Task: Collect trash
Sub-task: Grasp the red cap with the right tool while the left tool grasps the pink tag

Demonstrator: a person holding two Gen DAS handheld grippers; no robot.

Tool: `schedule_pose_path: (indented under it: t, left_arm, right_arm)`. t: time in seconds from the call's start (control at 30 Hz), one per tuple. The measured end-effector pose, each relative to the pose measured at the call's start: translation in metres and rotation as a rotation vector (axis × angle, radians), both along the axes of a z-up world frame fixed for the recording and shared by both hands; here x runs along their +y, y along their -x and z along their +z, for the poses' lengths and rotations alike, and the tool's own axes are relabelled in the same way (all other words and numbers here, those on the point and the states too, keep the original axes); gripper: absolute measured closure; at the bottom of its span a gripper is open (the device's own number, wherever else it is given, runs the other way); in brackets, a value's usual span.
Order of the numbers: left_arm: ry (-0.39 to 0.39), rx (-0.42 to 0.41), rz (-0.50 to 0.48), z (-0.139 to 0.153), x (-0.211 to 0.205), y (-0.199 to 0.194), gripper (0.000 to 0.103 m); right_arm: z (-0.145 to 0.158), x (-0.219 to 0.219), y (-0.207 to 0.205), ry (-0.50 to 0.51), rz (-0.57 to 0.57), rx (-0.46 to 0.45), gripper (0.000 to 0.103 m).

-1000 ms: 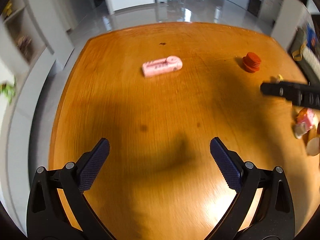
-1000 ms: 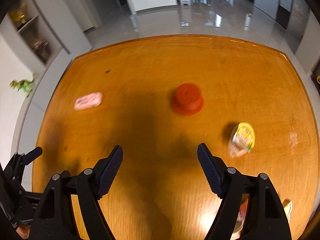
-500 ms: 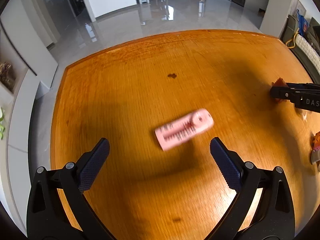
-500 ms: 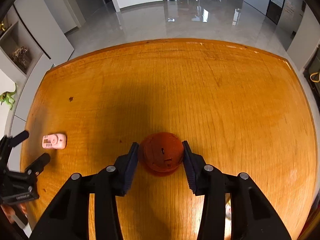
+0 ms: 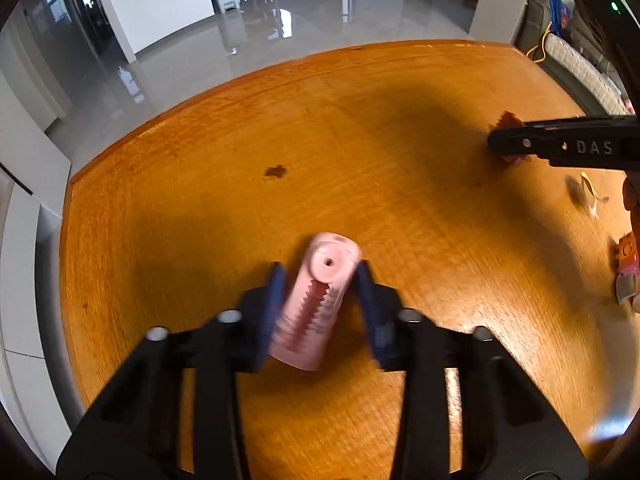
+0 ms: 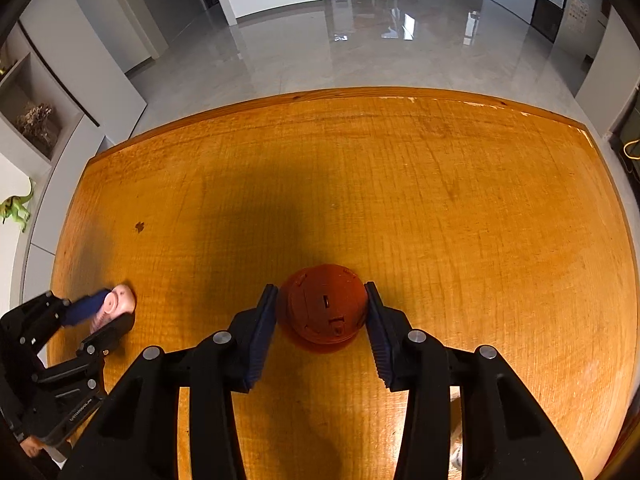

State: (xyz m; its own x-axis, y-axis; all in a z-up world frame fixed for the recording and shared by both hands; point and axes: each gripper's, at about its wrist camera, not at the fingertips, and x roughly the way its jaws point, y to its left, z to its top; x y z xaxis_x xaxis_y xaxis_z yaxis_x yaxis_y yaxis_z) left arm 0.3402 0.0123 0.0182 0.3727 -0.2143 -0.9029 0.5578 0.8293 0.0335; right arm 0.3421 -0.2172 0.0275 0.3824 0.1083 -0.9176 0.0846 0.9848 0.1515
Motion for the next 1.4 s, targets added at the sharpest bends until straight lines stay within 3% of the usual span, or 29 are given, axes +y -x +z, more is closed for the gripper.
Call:
schedule_pose_path:
  t: [0.13, 0.27, 0.47, 0.67, 0.87, 0.93, 1.1, 1.27, 1.3, 1.33, 1.37, 1.4]
  left_arm:
    - [-0.004, 0.027, 0.017, 0.0, -0.004, 0.014, 0.074]
    - [-0.023, 0.026, 0.115, 0.0, -0.002, 0.031, 0.074]
    - [0.014, -0.011, 0.125, 0.016, -0.004, 0.09, 0.074]
    - [0.026, -0.041, 0.131, 0.036, 0.0, 0.166, 0.075]
    - [0.019, -0.071, 0.184, 0.052, 0.024, 0.237, 0.075]
    - [0.018, -0.068, 0.211, 0.052, 0.035, 0.259, 0.081]
    - [0.039, -0.033, 0.272, 0.05, 0.042, 0.269, 0.081]
    - [0.018, 0.024, 0.258, 0.035, 0.025, 0.265, 0.081]
    - [0.014, 0.036, 0.25, 0.031, 0.021, 0.264, 0.077]
    - [0.014, 0.041, 0.248, 0.029, 0.018, 0.264, 0.062]
    - [0.019, 0.036, 0.257, 0.027, 0.016, 0.262, 0.04]
    - [0.029, 0.024, 0.265, 0.027, 0.017, 0.258, 0.033]
  right_arm:
    - [0.005, 0.004, 0.004, -0.015, 0.006, -0.007, 0.058]
    - [0.017, 0.011, 0.021, -0.036, 0.026, -0.022, 0.058]
    - [0.036, 0.027, 0.059, -0.069, 0.068, -0.032, 0.058]
    - [0.047, 0.054, 0.115, -0.108, 0.125, -0.024, 0.058]
    - [0.064, 0.096, 0.198, -0.126, 0.221, -0.027, 0.058]
    - [0.073, 0.105, 0.221, -0.129, 0.241, -0.039, 0.058]
    - [0.085, 0.109, 0.25, -0.121, 0.249, -0.061, 0.058]
    - [0.085, 0.088, 0.258, -0.12, 0.22, -0.065, 0.058]
    - [0.084, 0.084, 0.258, -0.119, 0.213, -0.062, 0.058]
    - [0.082, 0.079, 0.258, -0.12, 0.207, -0.06, 0.058]
    - [0.079, 0.074, 0.258, -0.12, 0.201, -0.056, 0.058]
    - [0.078, 0.07, 0.26, -0.121, 0.195, -0.053, 0.058]
